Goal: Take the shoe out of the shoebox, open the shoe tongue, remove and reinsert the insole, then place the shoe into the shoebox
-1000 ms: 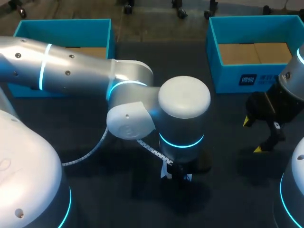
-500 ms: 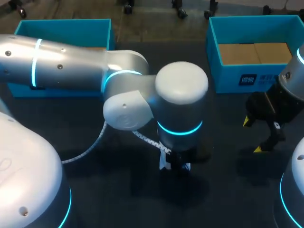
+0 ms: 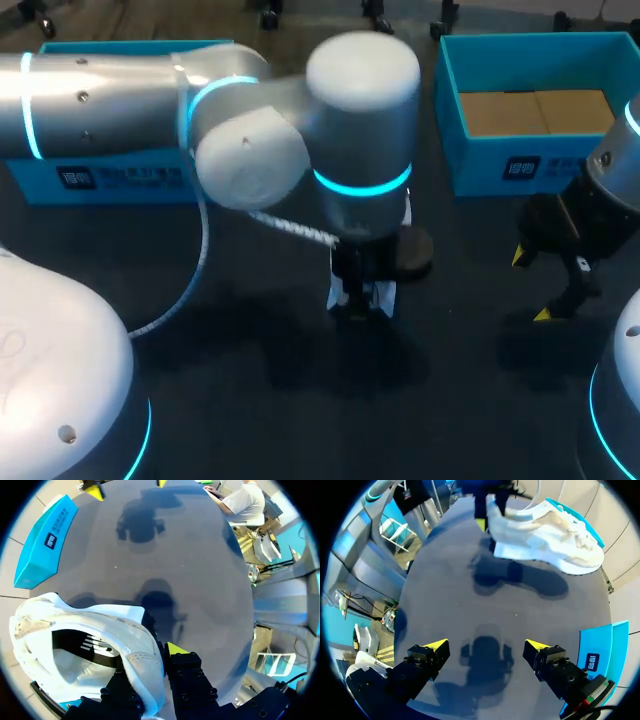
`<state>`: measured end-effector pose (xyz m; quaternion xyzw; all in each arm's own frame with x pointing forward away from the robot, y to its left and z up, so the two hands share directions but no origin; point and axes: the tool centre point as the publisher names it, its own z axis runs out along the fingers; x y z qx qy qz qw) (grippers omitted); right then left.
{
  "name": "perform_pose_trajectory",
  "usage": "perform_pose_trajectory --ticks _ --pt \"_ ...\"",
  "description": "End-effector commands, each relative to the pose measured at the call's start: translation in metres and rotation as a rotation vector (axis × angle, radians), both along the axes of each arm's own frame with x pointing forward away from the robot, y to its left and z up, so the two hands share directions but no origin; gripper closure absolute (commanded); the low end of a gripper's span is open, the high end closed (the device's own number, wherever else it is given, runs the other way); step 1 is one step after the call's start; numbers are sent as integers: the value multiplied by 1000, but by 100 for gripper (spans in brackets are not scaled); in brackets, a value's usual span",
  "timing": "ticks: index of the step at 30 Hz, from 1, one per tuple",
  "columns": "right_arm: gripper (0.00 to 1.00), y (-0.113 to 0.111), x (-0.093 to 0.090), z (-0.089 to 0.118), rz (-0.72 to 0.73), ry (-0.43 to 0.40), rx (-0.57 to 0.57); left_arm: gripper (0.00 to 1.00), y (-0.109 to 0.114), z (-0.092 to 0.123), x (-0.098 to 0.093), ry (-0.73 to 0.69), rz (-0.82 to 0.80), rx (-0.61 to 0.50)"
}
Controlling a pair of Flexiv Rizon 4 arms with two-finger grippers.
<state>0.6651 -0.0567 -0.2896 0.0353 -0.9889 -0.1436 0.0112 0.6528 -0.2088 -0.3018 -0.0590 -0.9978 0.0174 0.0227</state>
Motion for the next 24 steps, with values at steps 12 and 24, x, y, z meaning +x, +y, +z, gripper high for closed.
perform_pose_trajectory --ticks 12,24 --pt "0 0 0 -1 0 -1 -1 100 54 100 71 49 -82 57" --pt "0 0 0 -1 0 -1 -1 100 58 108 80 54 -85 63"
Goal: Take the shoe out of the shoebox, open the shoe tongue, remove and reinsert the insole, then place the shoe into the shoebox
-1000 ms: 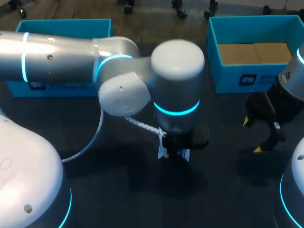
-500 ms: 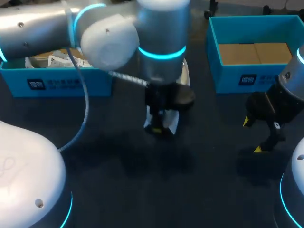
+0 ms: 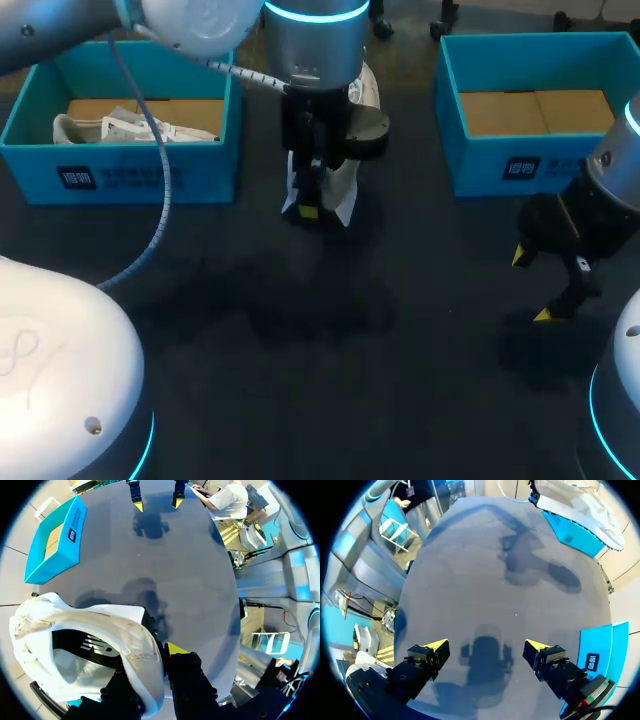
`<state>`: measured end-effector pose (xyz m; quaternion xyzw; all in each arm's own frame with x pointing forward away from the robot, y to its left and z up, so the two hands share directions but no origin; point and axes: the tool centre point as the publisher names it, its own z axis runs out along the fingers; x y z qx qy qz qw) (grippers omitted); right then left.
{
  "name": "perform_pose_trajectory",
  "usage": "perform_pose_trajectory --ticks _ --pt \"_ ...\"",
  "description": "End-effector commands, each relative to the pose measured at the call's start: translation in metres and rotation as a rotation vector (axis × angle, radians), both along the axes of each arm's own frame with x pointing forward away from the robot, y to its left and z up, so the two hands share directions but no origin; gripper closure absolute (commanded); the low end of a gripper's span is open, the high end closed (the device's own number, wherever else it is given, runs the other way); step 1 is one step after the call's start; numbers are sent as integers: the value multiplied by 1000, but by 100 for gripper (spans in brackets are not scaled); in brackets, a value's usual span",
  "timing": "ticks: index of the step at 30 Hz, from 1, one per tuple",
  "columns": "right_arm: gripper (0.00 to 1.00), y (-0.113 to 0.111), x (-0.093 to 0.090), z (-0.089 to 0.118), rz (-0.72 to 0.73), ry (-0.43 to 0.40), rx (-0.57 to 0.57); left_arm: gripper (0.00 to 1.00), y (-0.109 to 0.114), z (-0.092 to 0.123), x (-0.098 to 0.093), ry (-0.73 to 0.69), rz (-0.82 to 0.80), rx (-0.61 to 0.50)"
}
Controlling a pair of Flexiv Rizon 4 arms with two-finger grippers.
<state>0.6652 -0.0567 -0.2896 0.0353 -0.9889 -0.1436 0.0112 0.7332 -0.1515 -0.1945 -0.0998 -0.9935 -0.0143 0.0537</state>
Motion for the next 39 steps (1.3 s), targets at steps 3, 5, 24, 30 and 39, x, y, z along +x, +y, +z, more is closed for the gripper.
perform_pose_trajectory --ticks 3,5,24,30,39 --pt "0 0 0 -1 0 -1 -1 100 1 0 0 -2 0 -2" --pt "0 0 0 -1 0 -1 -1 100 1 0 0 -2 0 -2" --pt "0 0 0 -1 0 -1 -1 100 147 54 115 31 -14 42" --pt "0 0 0 -1 0 -1 -1 100 190 65 155 17 26 76" --pt "0 0 0 -1 0 -1 -1 100 205 70 171 27 63 67"
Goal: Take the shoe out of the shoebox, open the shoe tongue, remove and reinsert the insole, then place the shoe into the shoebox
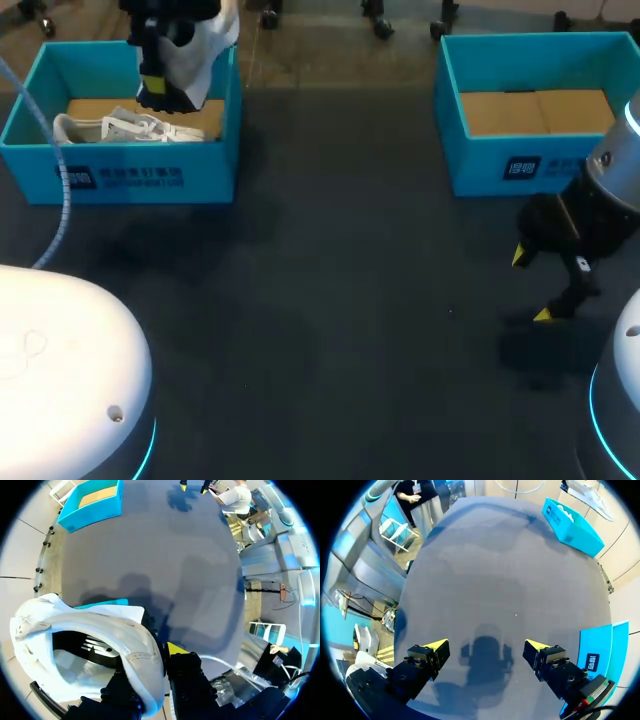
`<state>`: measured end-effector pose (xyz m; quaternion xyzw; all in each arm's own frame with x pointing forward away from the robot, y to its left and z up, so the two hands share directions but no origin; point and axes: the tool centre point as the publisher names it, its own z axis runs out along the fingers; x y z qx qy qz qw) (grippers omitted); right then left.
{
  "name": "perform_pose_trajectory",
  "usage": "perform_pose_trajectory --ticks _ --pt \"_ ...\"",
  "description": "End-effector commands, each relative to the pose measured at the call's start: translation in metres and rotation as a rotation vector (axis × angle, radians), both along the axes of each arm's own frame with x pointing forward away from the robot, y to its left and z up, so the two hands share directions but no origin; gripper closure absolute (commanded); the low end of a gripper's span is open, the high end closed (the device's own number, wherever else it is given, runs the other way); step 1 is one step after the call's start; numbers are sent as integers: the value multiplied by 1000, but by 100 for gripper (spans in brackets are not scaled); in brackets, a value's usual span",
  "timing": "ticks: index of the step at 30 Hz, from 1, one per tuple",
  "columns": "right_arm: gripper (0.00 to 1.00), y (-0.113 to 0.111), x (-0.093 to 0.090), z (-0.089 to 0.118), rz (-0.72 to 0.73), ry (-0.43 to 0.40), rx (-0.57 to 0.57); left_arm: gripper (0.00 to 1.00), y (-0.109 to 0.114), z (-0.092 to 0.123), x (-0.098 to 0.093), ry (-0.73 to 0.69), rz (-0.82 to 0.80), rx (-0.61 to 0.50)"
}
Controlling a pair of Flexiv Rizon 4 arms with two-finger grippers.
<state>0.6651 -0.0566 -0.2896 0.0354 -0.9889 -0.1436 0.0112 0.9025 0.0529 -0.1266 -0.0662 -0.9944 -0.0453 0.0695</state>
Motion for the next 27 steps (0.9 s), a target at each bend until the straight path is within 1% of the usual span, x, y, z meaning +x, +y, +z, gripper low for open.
perform_pose_trajectory --ticks 1,7,9,10,12,13,15,16,19,22,24,26,27 --pt "0 0 0 -1 0 -1 -2 100 1 2 2 3 -1 -1" --pt "0 0 0 -1 0 -1 -2 100 1 2 2 3 -1 -1" --pt "0 0 0 -1 0 -1 -2 100 10 5 13 -19 0 3" --pt "0 0 0 -1 0 -1 -2 100 15 5 20 -33 6 10" --pt "0 0 0 -1 0 -1 -2 100 32 6 41 -26 23 1" --pt "0 0 0 -1 0 -1 -2 100 40 6 51 -43 45 14" --pt "0 0 0 -1 0 -1 -2 100 59 8 72 -34 49 2" --pt "0 0 0 -1 0 -1 -2 100 70 9 82 -40 81 9" --pt "0 0 0 -1 0 -1 -2 100 100 7 107 -34 112 7" --pt "0 0 0 -1 0 -1 -2 100 122 -1 129 -32 109 25" --pt "0 0 0 -1 0 -1 -2 100 133 -9 141 -27 107 48" --pt "0 0 0 -1 0 -1 -2 100 149 -19 162 -17 95 43" --pt "0 0 0 -1 0 -1 -2 100 153 -21 166 -13 80 32"
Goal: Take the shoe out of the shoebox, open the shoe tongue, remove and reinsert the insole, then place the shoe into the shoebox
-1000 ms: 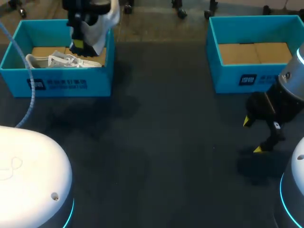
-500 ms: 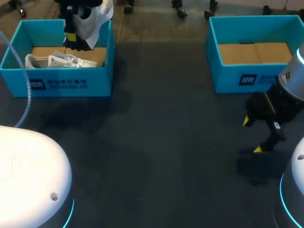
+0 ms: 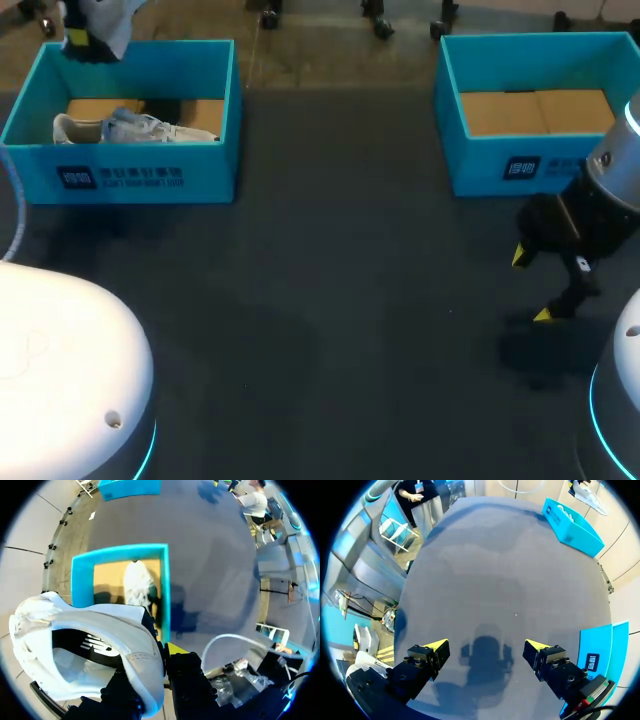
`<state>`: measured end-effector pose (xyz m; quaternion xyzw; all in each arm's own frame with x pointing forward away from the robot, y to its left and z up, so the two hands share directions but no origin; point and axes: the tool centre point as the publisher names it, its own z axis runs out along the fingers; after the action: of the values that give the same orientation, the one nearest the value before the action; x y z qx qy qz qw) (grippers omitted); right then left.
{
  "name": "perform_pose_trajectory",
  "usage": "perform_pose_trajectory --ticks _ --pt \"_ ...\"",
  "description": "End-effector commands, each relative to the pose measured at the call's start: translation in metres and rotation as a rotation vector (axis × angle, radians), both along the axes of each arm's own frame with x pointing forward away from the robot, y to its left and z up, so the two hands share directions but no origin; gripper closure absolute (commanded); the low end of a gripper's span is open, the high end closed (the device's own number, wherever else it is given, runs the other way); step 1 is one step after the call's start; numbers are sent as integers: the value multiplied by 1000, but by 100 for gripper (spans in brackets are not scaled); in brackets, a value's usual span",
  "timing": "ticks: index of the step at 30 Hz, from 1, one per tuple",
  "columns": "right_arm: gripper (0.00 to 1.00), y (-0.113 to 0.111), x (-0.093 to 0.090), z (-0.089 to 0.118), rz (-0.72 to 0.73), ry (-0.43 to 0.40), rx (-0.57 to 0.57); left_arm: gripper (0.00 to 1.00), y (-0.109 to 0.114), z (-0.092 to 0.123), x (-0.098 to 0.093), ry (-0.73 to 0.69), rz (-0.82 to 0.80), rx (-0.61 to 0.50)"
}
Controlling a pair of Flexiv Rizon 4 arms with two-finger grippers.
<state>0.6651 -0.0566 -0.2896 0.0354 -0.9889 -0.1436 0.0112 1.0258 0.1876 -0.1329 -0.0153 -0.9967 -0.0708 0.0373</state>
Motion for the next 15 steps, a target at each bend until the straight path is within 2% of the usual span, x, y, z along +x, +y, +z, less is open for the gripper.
perform_pose_trajectory --ticks 1,4,9,12,15 --pt "0 0 0 -1 0 -1 -2 100 24 -17 49 52 -20 -7" --pt "0 0 0 -1 0 -1 -2 100 41 -21 62 43 -32 -3" --pt "0 0 0 -1 0 -1 -2 100 59 -22 65 38 -177 -40" --pt "0 0 0 -1 0 -1 -2 100 68 -23 62 39 -376 -40" --pt "0 0 0 -1 0 -1 -2 100 77 -20 50 -1 -745 -17"
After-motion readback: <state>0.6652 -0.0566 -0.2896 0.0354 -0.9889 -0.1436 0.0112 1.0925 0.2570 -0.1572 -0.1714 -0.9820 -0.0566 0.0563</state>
